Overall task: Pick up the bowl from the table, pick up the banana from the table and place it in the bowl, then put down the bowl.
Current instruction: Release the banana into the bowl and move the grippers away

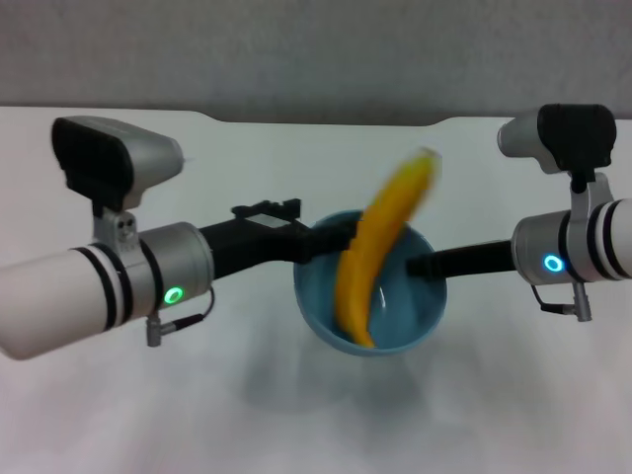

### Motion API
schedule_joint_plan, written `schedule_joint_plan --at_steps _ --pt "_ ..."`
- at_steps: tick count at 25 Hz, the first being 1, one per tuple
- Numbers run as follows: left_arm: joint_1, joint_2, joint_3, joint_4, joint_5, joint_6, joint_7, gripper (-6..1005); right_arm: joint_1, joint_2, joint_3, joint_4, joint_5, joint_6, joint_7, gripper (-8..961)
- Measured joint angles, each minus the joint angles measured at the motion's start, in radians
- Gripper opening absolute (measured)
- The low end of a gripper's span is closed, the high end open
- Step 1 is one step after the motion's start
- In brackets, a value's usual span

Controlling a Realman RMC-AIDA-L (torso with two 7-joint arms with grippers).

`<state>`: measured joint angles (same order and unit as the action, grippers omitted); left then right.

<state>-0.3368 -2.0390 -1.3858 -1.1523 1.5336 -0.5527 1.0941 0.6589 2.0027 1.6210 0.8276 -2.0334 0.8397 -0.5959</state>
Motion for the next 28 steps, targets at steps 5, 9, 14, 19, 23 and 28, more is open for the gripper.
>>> schedule_joint_plan --at_steps 5,9,14,19,23,28 --pt "0.034 0.004 -0.045 -0.011 0.119 0.033 -0.033 867 0.034 -0.004 0.03 -0.055 -0.051 0.009 0.015 120" --pt "0.045 0.001 -0.056 -0.043 0.362 0.078 -0.207 888 0.124 -0.005 0.122 -0.173 -0.127 0.042 0.015 121" --pt "0.035 0.002 -0.104 -0.096 0.742 0.038 -0.54 885 0.244 -0.005 0.175 -0.27 -0.218 0.047 0.019 124" --pt "0.012 -0.003 -0.098 -0.139 1.182 -0.031 -0.862 883 0.357 -0.005 0.2 -0.362 -0.261 0.046 0.036 126" --pt "-0.029 0.001 -0.104 -0.137 1.36 -0.123 -1.007 883 0.426 -0.006 0.201 -0.429 -0.314 0.021 0.077 128" --pt "-0.039 0.001 -0.11 -0.128 1.355 -0.142 -1.015 883 0.456 0.0 0.2 -0.481 -0.316 -0.008 0.083 131"
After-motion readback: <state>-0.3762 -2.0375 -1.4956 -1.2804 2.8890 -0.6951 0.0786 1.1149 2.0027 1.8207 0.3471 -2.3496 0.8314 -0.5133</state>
